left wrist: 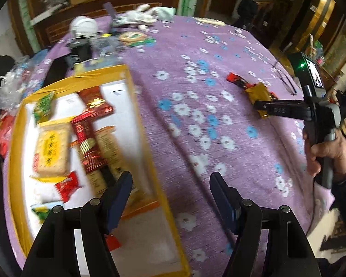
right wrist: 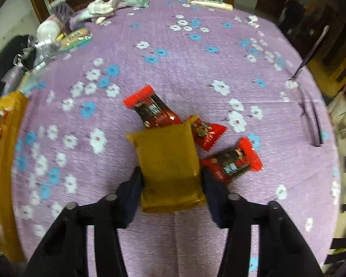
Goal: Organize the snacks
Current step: 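Grasp the yellow pastry pack with right gripper while left grasps a red chocolate bar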
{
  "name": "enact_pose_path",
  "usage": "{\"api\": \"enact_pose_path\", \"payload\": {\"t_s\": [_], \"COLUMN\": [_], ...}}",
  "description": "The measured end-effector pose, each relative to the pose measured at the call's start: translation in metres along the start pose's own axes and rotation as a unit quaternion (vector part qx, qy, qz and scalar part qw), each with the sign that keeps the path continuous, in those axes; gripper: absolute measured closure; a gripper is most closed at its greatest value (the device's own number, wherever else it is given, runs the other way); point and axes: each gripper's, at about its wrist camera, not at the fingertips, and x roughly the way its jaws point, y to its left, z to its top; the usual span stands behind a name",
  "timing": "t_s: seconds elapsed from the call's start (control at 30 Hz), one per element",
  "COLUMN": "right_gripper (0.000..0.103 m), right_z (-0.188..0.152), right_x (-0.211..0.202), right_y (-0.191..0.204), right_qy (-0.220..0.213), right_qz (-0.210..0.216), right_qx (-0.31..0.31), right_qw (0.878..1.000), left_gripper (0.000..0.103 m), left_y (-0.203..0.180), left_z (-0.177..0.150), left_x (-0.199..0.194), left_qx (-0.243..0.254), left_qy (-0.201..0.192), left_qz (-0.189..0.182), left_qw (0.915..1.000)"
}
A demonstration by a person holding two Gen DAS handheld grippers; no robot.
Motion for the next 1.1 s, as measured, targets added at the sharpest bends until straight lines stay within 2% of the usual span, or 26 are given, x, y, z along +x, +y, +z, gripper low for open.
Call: {"api": "enact_pose_path", "payload": {"t_s": [0.13, 0.2, 0.33, 0.43, 0.57, 0.67, 0.73, 0.8, 0.83, 1.0, 1.1], "right_gripper": [0.060, 0.060, 0.060, 0.060, 0.059, 0.059, 0.059, 0.059, 0.059, 0.059, 0.059], "right_z": [-0.026, -0.052, -0.096, -0.115, -0.134, -0.146, -0.155, -0.162, -0.164, -0.171, -0.172], "right_x": [-0.015, -0.027, -0.046, -0.056, -0.064, -0.069, -0.072, -0.074, -0.074, -0.076, -0.077], "right_y": [-0.010, -0.013, -0.021, -0.028, -0.041, -0.051, -0.059, -0.063, -0.063, -0.067, -0.068], "right_qy": [0.010, 0.017, 0.021, 0.022, 0.021, 0.020, 0.019, 0.018, 0.016, 0.011, 0.009], "right_qz": [0.036, 0.055, 0.062, 0.061, 0.054, 0.054, 0.057, 0.060, 0.060, 0.067, 0.070], "right_qx": [0.037, 0.047, 0.065, 0.084, 0.091, 0.102, 0.110, 0.113, 0.112, 0.108, 0.103], "right_qw": [0.999, 0.997, 0.996, 0.994, 0.994, 0.993, 0.992, 0.992, 0.992, 0.992, 0.992], "left_gripper": [0.030, 0.030, 0.030, 0.030, 0.032, 0.043, 0.053, 0.053, 0.053, 0.054, 0.072], "left_y": [-0.015, -0.027, -0.051, -0.066, -0.083, -0.091, -0.095, -0.099, -0.103, -0.125, -0.137], "left_z": [0.022, 0.038, 0.069, 0.096, 0.135, 0.156, 0.166, 0.174, 0.177, 0.189, 0.188], "left_x": [0.005, 0.007, 0.021, 0.041, 0.076, 0.104, 0.122, 0.137, 0.142, 0.163, 0.175], "left_qx": [0.004, 0.005, 0.010, -0.023, -0.088, -0.140, -0.165, -0.192, -0.197, -0.196, -0.164], "left_qy": [0.010, 0.007, 0.019, 0.044, 0.076, 0.102, 0.117, 0.126, 0.127, 0.127, 0.134], "left_qz": [-0.021, -0.030, -0.044, -0.066, -0.095, -0.104, -0.096, -0.095, -0.089, -0.064, -0.044], "left_qw": [0.9997, 0.9995, 0.9988, 0.9966, 0.9886, 0.9794, 0.9747, 0.9686, 0.9681, 0.9702, 0.9764]}}
